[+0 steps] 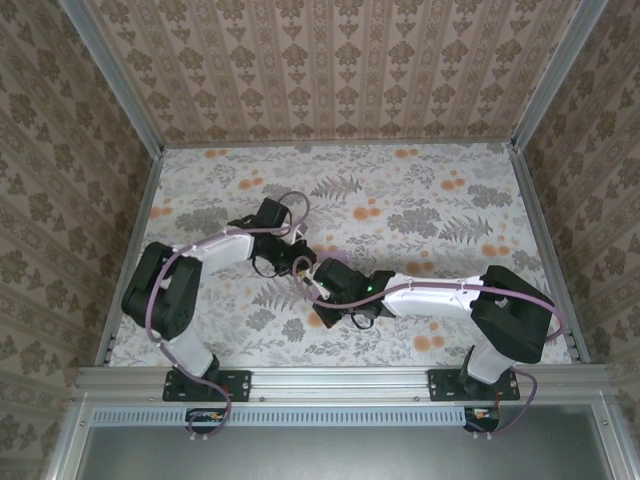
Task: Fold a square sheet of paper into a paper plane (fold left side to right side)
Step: Third fold the triangle at the center of the table.
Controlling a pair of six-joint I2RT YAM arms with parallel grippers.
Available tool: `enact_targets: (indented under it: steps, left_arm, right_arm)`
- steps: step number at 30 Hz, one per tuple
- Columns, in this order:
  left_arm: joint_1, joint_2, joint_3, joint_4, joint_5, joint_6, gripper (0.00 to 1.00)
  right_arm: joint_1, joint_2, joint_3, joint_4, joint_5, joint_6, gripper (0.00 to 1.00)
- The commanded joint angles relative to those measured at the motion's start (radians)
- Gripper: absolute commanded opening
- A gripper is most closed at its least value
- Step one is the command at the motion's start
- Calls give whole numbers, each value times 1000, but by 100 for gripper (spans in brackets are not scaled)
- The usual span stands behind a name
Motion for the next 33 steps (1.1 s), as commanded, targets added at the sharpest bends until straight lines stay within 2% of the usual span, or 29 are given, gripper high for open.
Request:
enact_targets:
  steps: [1, 13, 33]
  left_arm:
    - [-15, 68, 70, -24, 46, 77, 13]
    - [-67, 263, 221, -86, 50, 160, 10]
    - [-93, 335, 209, -108, -4, 192, 7]
  right_arm:
    - [-5, 11, -13, 9, -19, 24, 0]
    - [-7, 21, -8, 4, -15, 31, 0]
    - [-54, 22, 3, -61, 64, 47, 0]
